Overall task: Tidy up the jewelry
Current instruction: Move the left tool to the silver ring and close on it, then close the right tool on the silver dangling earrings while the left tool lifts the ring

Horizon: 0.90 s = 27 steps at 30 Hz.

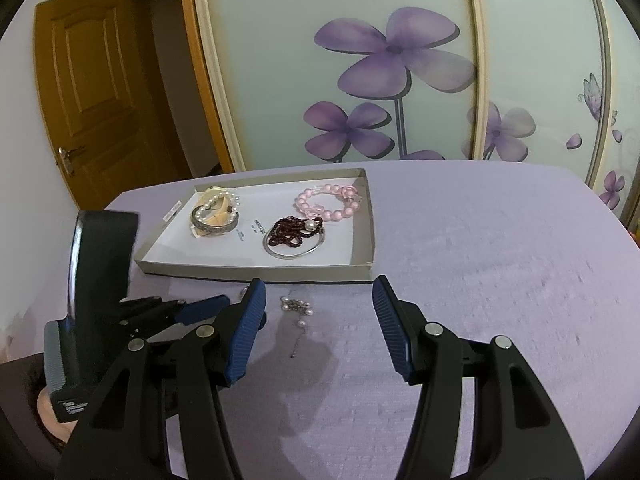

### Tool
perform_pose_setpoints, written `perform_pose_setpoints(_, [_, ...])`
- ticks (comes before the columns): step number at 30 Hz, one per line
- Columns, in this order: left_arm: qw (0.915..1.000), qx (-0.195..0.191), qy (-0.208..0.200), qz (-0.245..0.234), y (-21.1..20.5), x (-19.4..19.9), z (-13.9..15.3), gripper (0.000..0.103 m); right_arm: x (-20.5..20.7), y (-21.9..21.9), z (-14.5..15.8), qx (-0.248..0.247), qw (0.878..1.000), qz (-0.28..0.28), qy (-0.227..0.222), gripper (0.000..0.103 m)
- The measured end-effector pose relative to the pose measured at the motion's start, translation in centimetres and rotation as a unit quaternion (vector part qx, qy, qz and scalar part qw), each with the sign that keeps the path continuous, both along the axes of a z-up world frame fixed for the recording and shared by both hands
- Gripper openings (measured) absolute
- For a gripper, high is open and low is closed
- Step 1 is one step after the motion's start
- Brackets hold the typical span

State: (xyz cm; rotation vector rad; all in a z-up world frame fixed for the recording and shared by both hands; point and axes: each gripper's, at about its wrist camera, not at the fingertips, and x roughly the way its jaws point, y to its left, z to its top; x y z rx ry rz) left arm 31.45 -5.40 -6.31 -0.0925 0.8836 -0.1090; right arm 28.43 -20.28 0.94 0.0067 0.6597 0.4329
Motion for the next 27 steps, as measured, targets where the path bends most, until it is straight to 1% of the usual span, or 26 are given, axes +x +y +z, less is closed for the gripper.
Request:
perform_pose_setpoints(2, [1.0, 0.008, 0.002, 0.005, -0.4, 0.7, 0.0, 0.041, 0.1, -0.1, -0.1, 0.001, 1.0, -0.001, 0.001, 0.058])
perform_pose_setpoints(4, [0.9999, 0.013, 0.002, 0.01, -0.6, 1.0, -0.1, 0.038, 0.2, -0.2, -0.1, 0.002, 1.0, 0.0, 0.002, 0.058])
perform_pose_setpoints(8, [0.9996, 0.018, 0.003, 0.023, -0.6, 1.5, -0.1, 0.021, 0.2, -0.3, -0.2, 0.003, 1.0, 0.002, 0.004, 0.058])
perform_pose_setpoints(19, [0.9995, 0.018, 0.003, 0.024, -0.3, 1.1, -0.1, 0.021, 0.2, -0.3, 0.0, 0.003, 1.0, -0.001, 0.001, 0.058])
perform_pose_setpoints(24, [0.9993, 0.021, 0.003, 0.03, 1.5, -0.3, -0.2, 0.021, 0.0, -0.3, 0.1, 0.003, 1.0, 0.001, 0.0, 0.058])
perform_pose_setpoints(27, [0.9989, 0.024, -0.001, 0.041, 3.6, -1.8, -0.1, 0.021, -0.2, 0.0, 0.1, 0.002, 1.0, 0.004, -0.001, 0.058])
